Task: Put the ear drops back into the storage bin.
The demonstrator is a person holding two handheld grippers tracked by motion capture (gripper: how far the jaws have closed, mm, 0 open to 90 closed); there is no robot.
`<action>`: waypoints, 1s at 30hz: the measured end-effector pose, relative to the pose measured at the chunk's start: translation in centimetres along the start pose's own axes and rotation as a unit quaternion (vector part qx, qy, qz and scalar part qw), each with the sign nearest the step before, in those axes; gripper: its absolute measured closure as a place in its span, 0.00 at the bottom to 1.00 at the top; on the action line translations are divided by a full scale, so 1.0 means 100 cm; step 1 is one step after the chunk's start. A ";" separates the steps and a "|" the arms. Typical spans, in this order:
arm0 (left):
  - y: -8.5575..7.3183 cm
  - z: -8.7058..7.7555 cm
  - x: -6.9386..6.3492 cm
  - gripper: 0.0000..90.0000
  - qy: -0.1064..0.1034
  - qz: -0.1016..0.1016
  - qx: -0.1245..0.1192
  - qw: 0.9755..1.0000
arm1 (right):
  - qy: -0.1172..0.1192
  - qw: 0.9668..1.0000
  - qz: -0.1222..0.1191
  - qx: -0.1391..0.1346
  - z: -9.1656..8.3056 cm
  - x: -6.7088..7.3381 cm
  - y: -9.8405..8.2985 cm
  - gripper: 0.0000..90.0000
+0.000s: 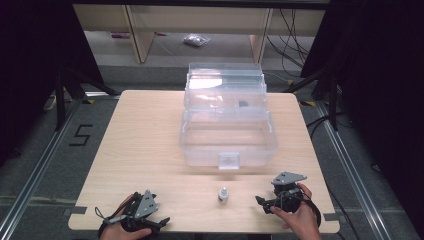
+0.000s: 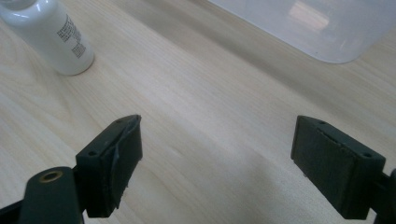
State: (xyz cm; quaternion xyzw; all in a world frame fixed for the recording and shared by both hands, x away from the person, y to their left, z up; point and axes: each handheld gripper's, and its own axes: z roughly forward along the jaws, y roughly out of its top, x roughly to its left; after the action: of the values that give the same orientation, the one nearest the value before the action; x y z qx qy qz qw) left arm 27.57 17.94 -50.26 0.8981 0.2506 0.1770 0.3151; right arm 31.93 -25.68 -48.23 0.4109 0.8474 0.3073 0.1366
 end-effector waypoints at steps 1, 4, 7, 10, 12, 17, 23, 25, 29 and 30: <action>0.000 0.000 0.000 0.17 0.000 0.000 0.000 1.000 | 0.002 1.000 -0.007 0.000 0.001 -0.001 0.000 0.19; 0.000 0.000 0.000 0.17 -0.001 0.001 0.002 1.000 | 0.001 1.000 -0.011 0.001 0.001 -0.002 0.000 0.19; 0.000 0.000 0.000 0.17 0.000 0.000 0.002 1.000 | 0.000 1.000 0.003 -0.006 0.001 0.001 0.000 0.19; -0.001 0.000 0.000 0.17 -0.001 0.000 0.002 1.000 | 0.007 1.000 -0.009 -0.003 0.003 0.002 0.001 0.20; 0.000 0.000 0.000 0.17 0.000 0.000 0.001 1.000 | 0.008 1.000 -0.004 0.013 0.001 0.004 0.002 0.21; 0.000 0.001 0.000 0.17 -0.002 0.000 0.002 1.000 | 0.013 1.000 -0.011 0.021 -0.002 0.006 0.006 0.22; 0.000 0.004 -0.002 0.17 0.007 -0.013 -0.007 1.000 | 0.014 0.999 -0.013 0.031 -0.003 0.010 0.010 0.24; -0.001 0.004 -0.003 0.17 0.005 -0.020 -0.007 1.000 | 0.018 0.999 -0.008 0.026 -0.003 0.012 0.011 0.24; 0.000 0.003 -0.002 0.17 0.003 -0.013 -0.006 1.000 | 0.016 0.999 -0.031 0.021 -0.002 0.013 0.013 0.25; 0.000 0.004 -0.002 0.17 0.006 -0.011 -0.006 1.000 | 0.023 0.999 -0.031 0.036 -0.003 0.015 0.015 0.25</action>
State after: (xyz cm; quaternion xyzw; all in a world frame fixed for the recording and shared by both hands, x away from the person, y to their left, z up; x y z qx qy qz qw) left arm 27.58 17.68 -50.58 0.8924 0.2616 0.1798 0.3207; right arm 31.76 -23.94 -46.97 0.3815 0.8734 0.2816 0.1114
